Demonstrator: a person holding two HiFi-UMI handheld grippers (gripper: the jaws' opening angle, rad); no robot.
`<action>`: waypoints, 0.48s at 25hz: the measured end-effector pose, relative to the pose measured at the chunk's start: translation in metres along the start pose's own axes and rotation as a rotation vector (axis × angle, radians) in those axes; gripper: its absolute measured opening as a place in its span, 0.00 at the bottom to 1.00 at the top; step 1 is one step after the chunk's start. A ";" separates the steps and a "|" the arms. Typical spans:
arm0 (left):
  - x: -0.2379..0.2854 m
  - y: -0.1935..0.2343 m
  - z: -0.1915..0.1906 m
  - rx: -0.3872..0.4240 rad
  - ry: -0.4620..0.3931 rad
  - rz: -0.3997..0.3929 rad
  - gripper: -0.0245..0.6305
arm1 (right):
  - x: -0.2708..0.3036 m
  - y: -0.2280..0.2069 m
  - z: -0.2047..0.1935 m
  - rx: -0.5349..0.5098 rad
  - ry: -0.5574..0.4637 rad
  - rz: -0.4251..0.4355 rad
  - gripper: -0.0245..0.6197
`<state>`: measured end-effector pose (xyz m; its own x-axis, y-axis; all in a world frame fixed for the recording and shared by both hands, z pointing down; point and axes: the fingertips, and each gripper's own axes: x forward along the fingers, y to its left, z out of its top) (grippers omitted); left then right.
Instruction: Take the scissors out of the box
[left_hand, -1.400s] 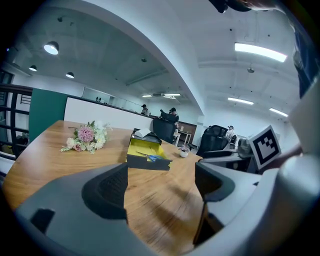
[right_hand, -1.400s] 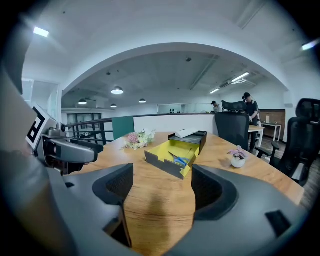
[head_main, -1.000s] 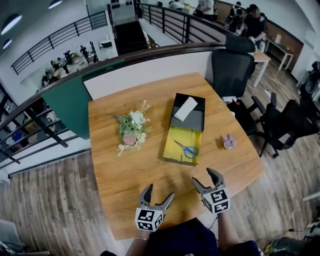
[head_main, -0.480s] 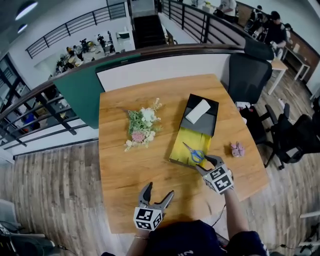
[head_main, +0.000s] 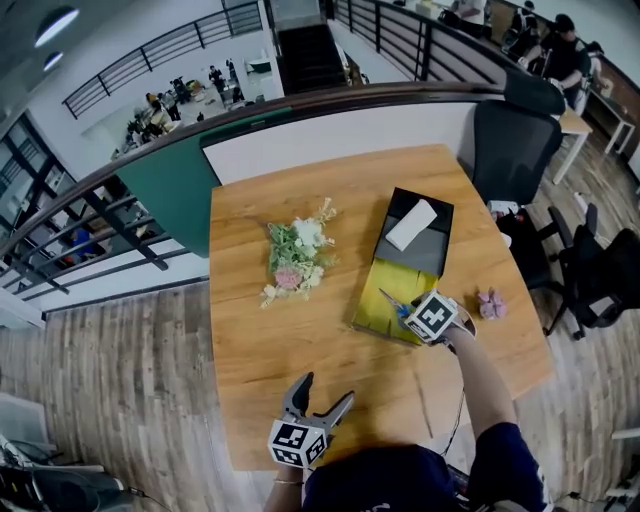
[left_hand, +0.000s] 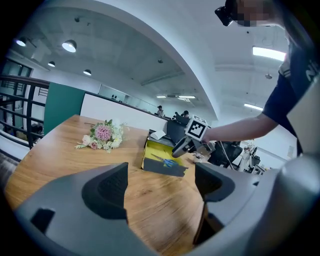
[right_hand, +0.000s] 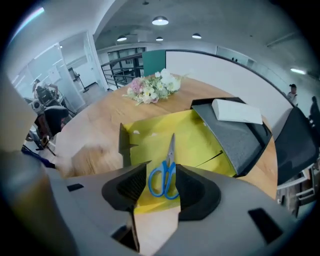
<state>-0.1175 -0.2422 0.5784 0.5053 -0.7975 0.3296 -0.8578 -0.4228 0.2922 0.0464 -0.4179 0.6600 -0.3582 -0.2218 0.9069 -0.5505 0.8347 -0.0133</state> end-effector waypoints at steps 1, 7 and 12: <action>0.001 0.000 -0.001 -0.001 0.007 -0.004 0.68 | 0.006 -0.001 -0.003 -0.002 0.033 0.017 0.35; 0.002 0.006 -0.002 -0.015 0.015 0.027 0.68 | 0.036 -0.011 -0.021 -0.037 0.189 0.040 0.37; -0.002 0.018 -0.002 -0.026 0.020 0.069 0.68 | 0.050 -0.017 -0.027 -0.013 0.238 0.036 0.34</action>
<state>-0.1336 -0.2471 0.5849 0.4470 -0.8155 0.3677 -0.8881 -0.3553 0.2916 0.0584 -0.4291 0.7167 -0.1885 -0.0683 0.9797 -0.5305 0.8466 -0.0431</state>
